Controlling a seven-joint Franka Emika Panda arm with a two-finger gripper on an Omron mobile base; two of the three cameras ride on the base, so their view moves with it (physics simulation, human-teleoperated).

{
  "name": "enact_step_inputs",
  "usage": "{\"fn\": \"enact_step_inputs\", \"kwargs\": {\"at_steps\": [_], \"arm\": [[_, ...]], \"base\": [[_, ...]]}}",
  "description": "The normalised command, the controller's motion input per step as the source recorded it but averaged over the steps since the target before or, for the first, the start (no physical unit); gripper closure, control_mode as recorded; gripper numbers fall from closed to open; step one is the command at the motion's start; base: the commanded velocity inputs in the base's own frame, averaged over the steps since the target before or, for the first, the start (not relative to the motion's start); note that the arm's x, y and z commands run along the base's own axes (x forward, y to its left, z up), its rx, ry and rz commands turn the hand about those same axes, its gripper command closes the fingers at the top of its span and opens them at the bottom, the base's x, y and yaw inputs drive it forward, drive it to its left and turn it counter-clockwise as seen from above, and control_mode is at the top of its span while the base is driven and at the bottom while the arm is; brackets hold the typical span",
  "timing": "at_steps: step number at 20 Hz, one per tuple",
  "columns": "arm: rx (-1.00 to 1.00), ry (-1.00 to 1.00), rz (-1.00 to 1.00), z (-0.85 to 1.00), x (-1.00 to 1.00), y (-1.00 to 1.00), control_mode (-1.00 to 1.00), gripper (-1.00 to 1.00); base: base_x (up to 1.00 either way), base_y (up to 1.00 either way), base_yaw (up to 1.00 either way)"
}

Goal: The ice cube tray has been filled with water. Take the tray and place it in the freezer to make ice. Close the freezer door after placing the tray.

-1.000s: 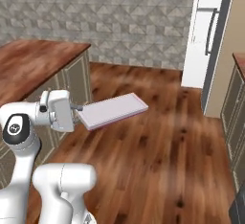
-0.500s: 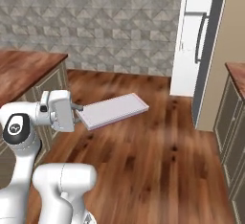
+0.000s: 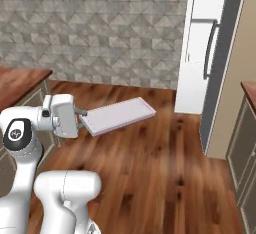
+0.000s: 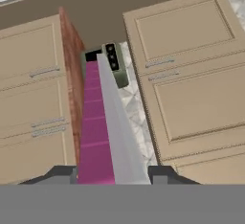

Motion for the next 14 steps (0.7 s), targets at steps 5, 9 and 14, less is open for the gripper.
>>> {"fn": "enact_step_inputs", "kwargs": {"at_steps": [5,9,14], "arm": [[0.00,0.00,0.00,0.00,0.00,0.00,1.00,1.00],[0.00,0.00,0.00,0.00,0.00,0.00,1.00,1.00],[0.00,0.00,0.00,0.00,0.00,0.00,1.00,1.00]], "base": [[1.00,0.00,-0.01],[1.00,0.00,-0.02],[0.99,-0.08,-0.04]]}}
